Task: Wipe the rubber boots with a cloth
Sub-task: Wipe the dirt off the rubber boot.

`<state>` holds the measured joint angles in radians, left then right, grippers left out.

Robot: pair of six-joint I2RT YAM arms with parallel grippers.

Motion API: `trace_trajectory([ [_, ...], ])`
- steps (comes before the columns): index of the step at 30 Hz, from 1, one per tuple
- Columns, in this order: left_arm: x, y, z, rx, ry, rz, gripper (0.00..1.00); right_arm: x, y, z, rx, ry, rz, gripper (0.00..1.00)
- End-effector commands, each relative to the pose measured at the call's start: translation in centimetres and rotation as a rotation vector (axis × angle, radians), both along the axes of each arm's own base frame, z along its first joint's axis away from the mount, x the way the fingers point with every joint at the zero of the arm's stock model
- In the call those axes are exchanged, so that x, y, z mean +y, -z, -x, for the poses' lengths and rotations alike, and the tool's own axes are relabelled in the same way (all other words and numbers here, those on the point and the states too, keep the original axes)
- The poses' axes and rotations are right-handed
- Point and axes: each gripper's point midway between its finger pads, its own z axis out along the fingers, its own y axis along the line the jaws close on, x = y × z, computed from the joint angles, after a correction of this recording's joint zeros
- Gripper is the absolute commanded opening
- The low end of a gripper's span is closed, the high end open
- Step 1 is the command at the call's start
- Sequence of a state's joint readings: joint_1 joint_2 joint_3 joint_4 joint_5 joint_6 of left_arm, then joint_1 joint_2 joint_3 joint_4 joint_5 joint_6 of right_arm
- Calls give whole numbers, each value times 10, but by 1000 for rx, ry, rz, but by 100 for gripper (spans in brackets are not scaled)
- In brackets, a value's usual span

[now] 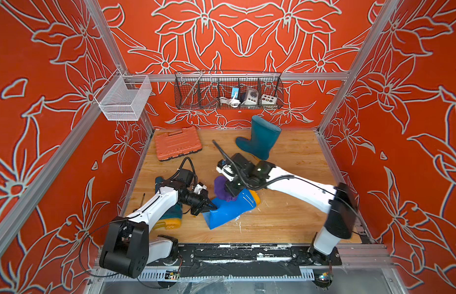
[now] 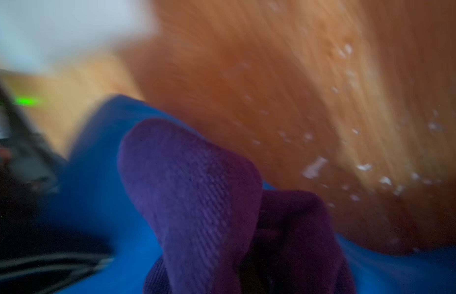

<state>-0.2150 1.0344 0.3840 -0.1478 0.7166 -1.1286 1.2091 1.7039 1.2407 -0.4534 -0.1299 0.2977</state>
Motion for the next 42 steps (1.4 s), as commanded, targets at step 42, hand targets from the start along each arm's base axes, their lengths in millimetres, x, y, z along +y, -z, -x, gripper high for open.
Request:
trace_trajectory([
  [42, -35, -86, -1, -1, 235, 254, 0, -118, 22, -22, -157, 188, -23, 0],
])
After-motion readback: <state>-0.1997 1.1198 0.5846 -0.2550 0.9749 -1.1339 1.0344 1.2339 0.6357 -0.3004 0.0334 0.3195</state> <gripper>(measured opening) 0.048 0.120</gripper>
